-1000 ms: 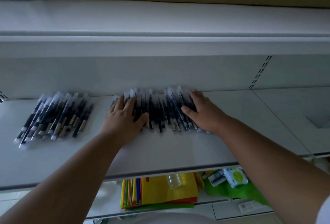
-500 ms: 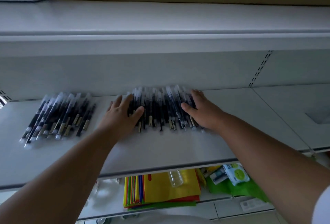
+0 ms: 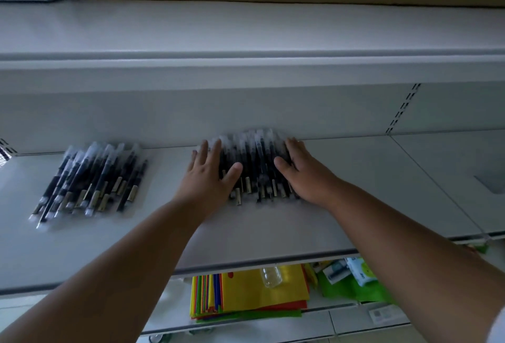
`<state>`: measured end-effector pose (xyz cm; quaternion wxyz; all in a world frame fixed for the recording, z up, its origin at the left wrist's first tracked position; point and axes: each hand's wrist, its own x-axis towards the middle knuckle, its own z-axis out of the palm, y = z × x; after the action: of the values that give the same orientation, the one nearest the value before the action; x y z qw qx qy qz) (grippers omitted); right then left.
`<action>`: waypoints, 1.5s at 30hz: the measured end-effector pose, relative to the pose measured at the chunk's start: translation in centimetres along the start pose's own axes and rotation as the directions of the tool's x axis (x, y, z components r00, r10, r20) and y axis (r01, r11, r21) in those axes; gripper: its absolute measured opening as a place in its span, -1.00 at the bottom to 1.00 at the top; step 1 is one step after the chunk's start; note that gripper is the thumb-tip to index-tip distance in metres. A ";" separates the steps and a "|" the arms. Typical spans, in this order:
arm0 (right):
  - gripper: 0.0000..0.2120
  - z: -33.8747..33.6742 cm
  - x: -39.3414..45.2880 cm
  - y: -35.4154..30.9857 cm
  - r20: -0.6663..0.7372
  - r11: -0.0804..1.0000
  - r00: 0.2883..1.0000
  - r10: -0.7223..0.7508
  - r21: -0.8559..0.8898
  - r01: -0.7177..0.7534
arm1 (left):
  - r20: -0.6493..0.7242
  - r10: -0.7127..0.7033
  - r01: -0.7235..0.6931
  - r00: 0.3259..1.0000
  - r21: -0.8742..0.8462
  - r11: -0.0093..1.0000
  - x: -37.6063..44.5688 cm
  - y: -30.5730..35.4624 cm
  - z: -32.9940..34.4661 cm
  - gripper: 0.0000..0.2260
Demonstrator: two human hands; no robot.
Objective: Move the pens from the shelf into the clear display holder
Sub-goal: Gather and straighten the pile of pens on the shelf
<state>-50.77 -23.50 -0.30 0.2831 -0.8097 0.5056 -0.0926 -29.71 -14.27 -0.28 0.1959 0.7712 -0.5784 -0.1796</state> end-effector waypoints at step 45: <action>-0.47 -0.4 -2.7 -7.6 -0.333 0.919 0.857 -0.394 -0.107 0.380 | -0.235 0.125 -0.107 0.964 0.087 0.990 -5.8 -1.4 0.2 -0.45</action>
<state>-46.43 -18.84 4.61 0.1497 -0.8705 0.3762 -0.2799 -30.21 -8.32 -0.82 0.2462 0.7587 -0.6009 -0.0522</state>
